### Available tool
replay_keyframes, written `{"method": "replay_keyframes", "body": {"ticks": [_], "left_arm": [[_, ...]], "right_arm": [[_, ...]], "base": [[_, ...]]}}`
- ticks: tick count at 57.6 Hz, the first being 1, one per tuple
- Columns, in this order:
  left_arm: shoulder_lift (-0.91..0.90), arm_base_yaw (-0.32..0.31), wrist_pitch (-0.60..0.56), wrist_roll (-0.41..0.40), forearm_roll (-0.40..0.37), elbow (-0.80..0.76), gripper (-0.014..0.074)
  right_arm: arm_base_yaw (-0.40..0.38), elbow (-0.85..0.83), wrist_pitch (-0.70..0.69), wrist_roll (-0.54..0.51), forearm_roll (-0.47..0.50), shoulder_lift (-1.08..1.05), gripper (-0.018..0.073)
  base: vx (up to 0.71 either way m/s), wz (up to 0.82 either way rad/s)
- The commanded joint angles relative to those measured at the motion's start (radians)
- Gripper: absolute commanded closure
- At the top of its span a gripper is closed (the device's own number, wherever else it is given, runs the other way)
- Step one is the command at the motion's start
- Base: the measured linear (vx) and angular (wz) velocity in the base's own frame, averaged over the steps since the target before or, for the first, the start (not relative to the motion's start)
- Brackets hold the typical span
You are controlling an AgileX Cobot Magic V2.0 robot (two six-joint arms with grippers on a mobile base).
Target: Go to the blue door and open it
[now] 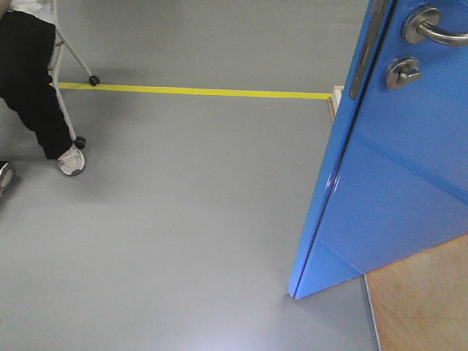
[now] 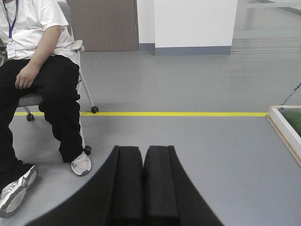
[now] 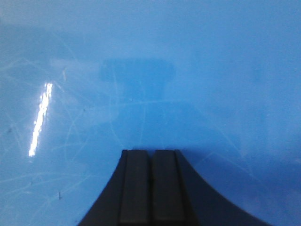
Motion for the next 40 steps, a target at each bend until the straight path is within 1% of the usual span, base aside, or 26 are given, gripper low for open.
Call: {"method": "replay_keyframes", "body": {"ticks": [1, 40], "left_arm": [[-0.014, -0.003, -0.083, -0.007, -0.003, -0.026, 0.0524], [-0.014, -0.003, -0.083, -0.007, -0.003, -0.026, 0.0524]], "right_arm": [[0.003, -0.035, -0.031, -0.013, 0.018, -0.028, 0.0548], [0.003, -0.035, -0.030, -0.013, 0.018, -0.028, 0.0548]], "base": [[0.19, 0.06], [0.20, 0.04]]}}
